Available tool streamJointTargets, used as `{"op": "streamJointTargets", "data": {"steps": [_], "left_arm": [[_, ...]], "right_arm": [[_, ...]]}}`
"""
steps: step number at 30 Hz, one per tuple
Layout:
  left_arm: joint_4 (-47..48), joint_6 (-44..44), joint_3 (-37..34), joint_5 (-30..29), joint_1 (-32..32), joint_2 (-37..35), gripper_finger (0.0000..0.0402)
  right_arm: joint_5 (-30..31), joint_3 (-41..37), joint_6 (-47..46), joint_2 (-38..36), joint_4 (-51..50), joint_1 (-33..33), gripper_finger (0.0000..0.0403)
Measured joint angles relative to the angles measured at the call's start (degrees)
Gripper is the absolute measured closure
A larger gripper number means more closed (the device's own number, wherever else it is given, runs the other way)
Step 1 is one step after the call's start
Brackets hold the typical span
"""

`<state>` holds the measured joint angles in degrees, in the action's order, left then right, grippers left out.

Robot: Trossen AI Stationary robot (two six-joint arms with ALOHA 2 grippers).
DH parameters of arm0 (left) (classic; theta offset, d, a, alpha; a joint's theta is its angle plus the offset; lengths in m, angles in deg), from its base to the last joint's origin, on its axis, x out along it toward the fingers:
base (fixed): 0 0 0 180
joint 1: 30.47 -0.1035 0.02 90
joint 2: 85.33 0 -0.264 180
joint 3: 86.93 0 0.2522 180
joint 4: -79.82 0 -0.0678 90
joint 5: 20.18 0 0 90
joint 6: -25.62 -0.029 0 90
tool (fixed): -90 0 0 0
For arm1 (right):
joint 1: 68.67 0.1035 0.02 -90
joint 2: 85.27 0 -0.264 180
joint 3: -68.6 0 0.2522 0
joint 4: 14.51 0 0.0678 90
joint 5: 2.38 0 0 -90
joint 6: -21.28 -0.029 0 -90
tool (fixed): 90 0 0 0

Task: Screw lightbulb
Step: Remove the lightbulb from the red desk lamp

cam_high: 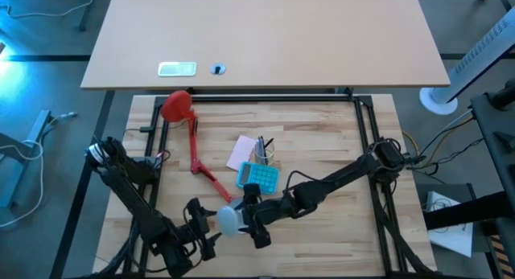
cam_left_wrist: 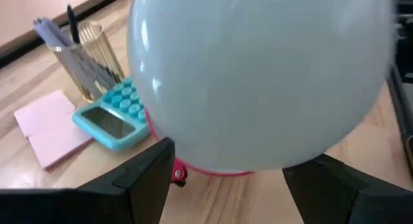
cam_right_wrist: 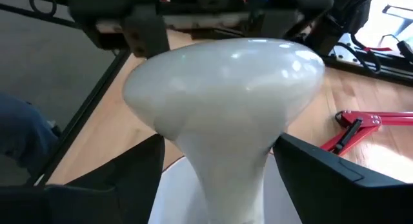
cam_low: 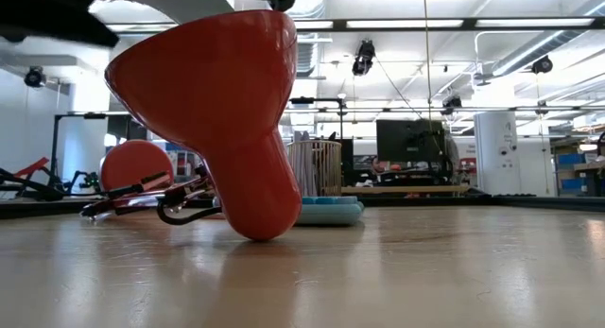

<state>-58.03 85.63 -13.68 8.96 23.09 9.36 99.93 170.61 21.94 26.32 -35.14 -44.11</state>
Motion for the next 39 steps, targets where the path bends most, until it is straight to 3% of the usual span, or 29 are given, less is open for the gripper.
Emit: {"op": "streamJointTargets", "data": {"steps": [9, 22, 39], "left_arm": [[-0.1, -5.4, 3.6, -1.4, -2.1, -0.1, 0.0165], [0.1, -5.1, 3.7, -1.0, -2.8, -0.1, 0.0202], [0.0, -13.5, 7.4, -2.5, -2.7, -3.4, 0.0238]], "right_arm": [[-0.8, 0.0, -1.2, 0.0, 0.0, 0.1, 0.0124], [0.7, 1.2, -3.6, 0.0, 0.3, 0.9, 0.0134], [4.7, 1.1, -3.4, -0.1, 12.5, 1.5, 0.0171]]}}
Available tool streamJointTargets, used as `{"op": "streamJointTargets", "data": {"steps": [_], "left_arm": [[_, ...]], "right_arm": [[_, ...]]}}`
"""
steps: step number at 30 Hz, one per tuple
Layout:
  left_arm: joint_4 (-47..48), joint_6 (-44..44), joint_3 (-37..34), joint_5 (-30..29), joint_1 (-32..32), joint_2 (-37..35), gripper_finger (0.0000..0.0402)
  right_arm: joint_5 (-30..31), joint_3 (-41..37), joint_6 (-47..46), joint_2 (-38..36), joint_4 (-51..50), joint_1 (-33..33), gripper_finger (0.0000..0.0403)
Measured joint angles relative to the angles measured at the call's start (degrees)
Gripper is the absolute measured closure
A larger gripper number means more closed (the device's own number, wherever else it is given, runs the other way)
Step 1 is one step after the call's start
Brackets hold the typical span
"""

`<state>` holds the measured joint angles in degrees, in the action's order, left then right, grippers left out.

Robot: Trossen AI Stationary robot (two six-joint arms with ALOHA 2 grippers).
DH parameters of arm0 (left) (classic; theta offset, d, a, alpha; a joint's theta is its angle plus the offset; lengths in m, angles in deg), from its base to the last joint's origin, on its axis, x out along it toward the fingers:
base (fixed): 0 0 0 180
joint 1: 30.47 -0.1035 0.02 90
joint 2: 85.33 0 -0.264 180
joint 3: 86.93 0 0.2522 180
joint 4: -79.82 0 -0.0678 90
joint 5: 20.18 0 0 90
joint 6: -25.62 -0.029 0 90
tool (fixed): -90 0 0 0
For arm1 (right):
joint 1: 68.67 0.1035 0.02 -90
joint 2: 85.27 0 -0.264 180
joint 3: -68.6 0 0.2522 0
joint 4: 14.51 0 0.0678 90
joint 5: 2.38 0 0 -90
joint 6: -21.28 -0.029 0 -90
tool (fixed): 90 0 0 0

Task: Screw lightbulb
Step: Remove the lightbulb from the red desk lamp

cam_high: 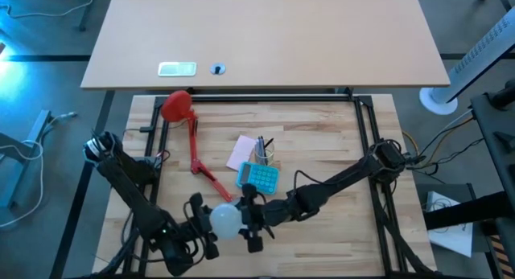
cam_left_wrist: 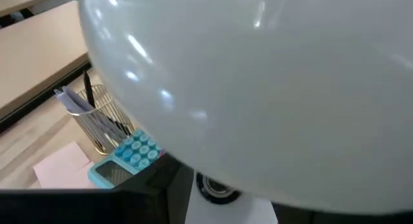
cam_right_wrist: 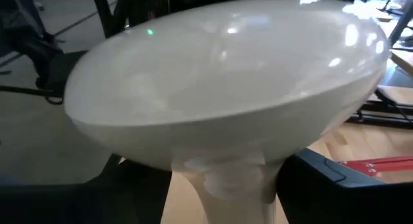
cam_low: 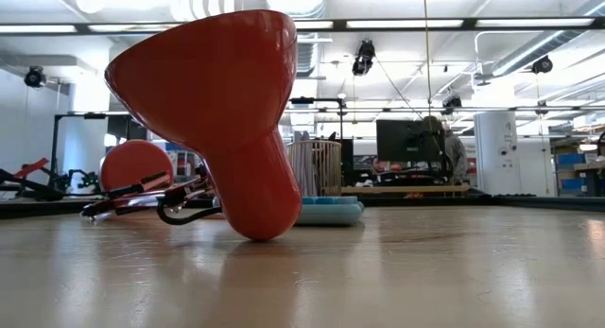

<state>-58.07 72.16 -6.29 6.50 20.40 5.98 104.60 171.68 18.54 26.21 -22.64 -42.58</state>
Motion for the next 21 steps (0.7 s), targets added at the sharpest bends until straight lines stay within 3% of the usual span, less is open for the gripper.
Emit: {"op": "streamJointTargets", "data": {"steps": [14, 21], "left_arm": [[0.9, -1.9, -0.2, -1.5, 1.4, -2.8, 0.0244], [6.2, -1.6, -0.2, -1.0, 2.7, -5.9, 0.0244]], "right_arm": [[0.5, -0.1, -0.2, -1.1, 0.6, 0.4, 0.0248], [2.5, -0.2, -2.1, -6.2, -5.3, 0.1, 0.0245]]}}
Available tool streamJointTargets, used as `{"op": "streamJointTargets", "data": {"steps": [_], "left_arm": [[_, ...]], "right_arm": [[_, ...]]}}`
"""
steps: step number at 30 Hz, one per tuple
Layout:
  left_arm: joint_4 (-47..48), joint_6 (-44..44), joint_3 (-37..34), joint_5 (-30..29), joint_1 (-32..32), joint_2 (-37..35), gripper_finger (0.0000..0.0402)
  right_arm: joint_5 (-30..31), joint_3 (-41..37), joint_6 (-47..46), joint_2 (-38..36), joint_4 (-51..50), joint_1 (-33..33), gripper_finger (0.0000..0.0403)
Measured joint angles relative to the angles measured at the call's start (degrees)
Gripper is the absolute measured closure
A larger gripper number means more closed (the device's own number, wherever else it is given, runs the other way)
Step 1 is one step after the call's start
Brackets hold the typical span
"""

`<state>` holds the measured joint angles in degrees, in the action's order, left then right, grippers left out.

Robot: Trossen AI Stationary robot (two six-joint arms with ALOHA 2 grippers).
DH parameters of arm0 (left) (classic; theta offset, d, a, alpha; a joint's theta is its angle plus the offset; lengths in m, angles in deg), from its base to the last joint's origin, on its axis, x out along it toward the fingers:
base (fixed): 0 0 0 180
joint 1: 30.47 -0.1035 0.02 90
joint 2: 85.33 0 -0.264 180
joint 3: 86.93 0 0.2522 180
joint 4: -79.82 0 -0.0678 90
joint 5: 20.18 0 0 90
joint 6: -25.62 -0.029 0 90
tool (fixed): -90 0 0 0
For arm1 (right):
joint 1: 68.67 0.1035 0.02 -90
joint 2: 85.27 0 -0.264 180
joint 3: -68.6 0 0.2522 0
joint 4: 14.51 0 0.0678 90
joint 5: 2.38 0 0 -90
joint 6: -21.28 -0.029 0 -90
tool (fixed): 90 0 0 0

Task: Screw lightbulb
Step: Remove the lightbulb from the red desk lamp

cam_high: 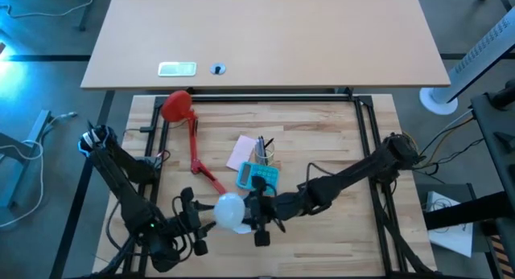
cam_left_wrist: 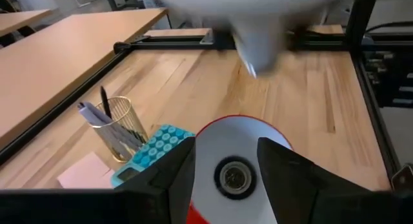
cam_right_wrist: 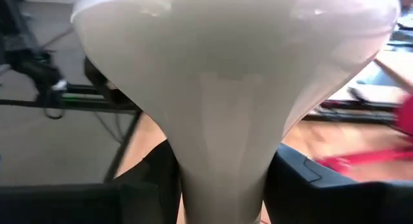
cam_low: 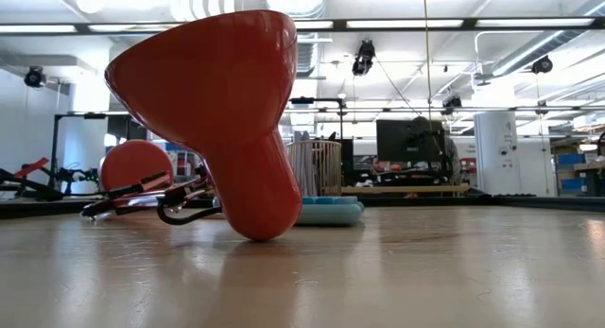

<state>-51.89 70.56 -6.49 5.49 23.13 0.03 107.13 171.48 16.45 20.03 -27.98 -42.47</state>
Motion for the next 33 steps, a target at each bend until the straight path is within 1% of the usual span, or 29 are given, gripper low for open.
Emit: {"op": "streamJointTargets", "data": {"steps": [5, 8, 13, 16, 19, 22, 25, 33], "left_arm": [[5.1, 2.5, -0.2, 0.5, 1.2, -2.0, 0.0244], [5.2, 2.7, -0.8, 0.5, 1.5, -2.7, 0.0244], [5.3, 2.7, -1.2, 0.8, 1.4, -2.8, 0.0244], [5.2, 2.6, -1.2, 0.8, 1.4, -2.7, 0.0244], [5.2, 2.5, -1.2, 0.8, 1.4, -2.7, 0.0244], [5.0, 2.5, -1.2, 0.8, 1.4, -2.8, 0.0244], [4.7, 2.5, -1.2, 0.8, 1.4, -2.8, 0.0244], [4.7, 2.4, -1.2, 0.8, 1.4, -2.9, 0.0244]], "right_arm": [[9.1, 0.0, -2.6, -7.3, -13.1, -0.6, 0.0251], [13.0, -0.1, -6.2, -11.7, -22.2, -1.9, 0.0253], [14.7, -0.6, -14.1, -17.5, -36.6, -7.1, 0.0248], [15.1, -1.3, -19.3, -19.5, -44.9, -11.9, 0.0250], [14.3, -2.3, -24.0, -20.4, -51.5, -17.4, 0.0253], [12.8, -4.7, -25.2, -20.9, -53.3, -23.1, 0.0249], [11.8, -8.5, -25.7, -20.9, -52.5, -29.5, 0.0243], [10.0, -25.8, -33.7, -20.9, -42.0, -47.5, 0.0252]]}}
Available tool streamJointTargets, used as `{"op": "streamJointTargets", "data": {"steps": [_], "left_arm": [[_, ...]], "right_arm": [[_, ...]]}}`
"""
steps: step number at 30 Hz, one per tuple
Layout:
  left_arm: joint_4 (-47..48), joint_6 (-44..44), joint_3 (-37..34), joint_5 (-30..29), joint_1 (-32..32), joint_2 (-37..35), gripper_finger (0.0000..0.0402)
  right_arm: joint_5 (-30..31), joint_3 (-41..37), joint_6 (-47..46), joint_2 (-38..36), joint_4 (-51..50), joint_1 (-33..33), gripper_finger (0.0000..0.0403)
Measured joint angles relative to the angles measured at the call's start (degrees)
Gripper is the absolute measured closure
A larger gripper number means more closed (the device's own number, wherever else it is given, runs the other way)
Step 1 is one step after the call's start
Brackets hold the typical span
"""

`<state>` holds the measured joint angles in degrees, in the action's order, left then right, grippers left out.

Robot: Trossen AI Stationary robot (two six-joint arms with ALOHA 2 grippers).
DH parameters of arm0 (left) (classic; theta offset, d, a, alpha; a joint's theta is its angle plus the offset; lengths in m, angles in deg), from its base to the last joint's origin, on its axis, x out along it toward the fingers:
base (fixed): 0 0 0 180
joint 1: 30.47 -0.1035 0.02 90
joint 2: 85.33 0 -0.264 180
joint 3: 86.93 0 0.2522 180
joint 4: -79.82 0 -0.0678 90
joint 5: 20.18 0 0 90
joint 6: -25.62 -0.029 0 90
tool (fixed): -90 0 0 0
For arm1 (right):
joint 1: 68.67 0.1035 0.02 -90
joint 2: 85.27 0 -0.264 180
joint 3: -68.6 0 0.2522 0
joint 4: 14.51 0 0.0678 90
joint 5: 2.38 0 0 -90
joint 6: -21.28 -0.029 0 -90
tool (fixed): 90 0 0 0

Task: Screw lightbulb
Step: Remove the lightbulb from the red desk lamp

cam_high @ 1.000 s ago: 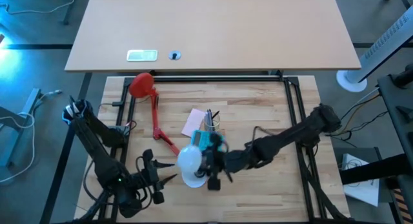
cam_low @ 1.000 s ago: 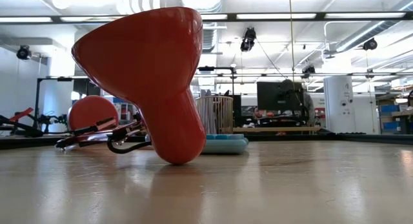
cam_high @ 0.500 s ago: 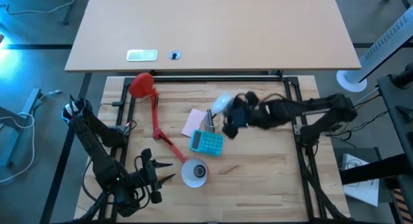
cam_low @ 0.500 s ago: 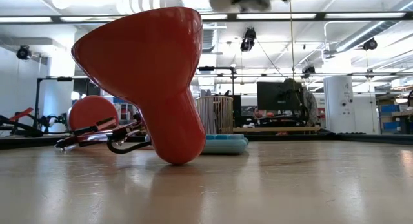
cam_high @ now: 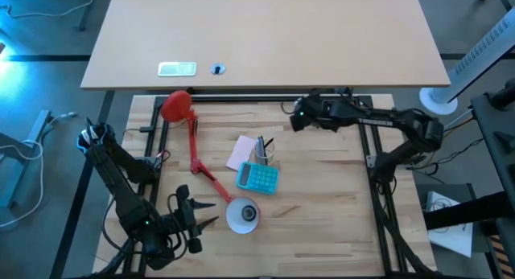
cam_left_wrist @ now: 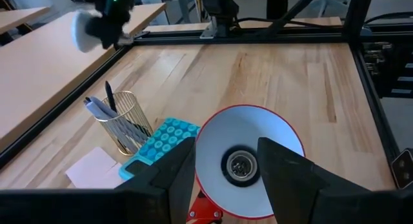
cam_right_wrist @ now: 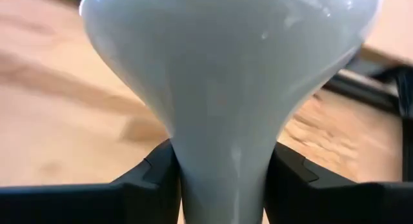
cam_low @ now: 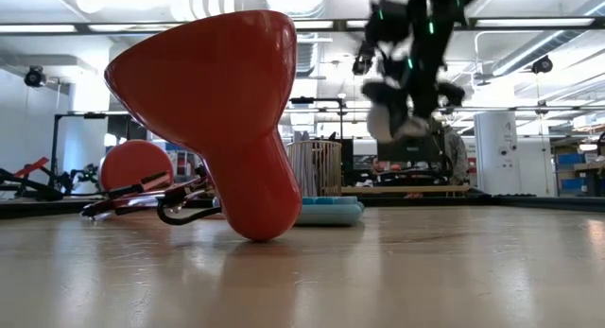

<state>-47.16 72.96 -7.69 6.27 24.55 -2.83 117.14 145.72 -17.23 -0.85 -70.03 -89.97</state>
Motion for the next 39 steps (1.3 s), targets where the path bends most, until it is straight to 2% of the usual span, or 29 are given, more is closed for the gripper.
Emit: {"op": "streamJointTargets", "data": {"steps": [5, 9, 18, 22, 30, 36, 39], "left_arm": [[0.3, -0.8, 0.0, -0.4, -0.4, 0.0, 0.0244], [0.3, -2.0, 0.0, -0.5, -1.0, 0.0, 0.0244], [0.2, -0.5, 0.0, -0.4, -1.3, 0.0, 0.0244], [0.2, 0.9, 0.0, 1.9, -1.3, 0.0, 0.0244], [0.1, 3.0, 0.0, 7.3, -1.3, 0.0, 0.0244], [-0.9, 3.3, 0.0, 11.7, -1.2, 0.1, 0.0244], [-1.2, 3.5, 0.0, 12.2, -1.2, 0.1, 0.0244]], "right_arm": [[0.0, -10.2, -4.5, 0.0, 7.9, -8.5, 0.0245], [-0.1, -15.3, -9.2, 0.0, 10.8, -13.6, 0.0243], [-0.1, -20.3, -14.4, 0.0, 9.5, -22.4, 0.0249], [-1.7, -21.6, -13.7, 0.0, 9.7, -26.3, 0.0241], [0.4, -23.3, -14.4, 0.0, 12.7, -28.4, 0.0243], [0.5, -23.4, -15.2, 0.0, 12.9, -28.4, 0.0218], [0.2, -24.2, -15.3, 0.0, 12.8, -28.4, 0.0204]]}}
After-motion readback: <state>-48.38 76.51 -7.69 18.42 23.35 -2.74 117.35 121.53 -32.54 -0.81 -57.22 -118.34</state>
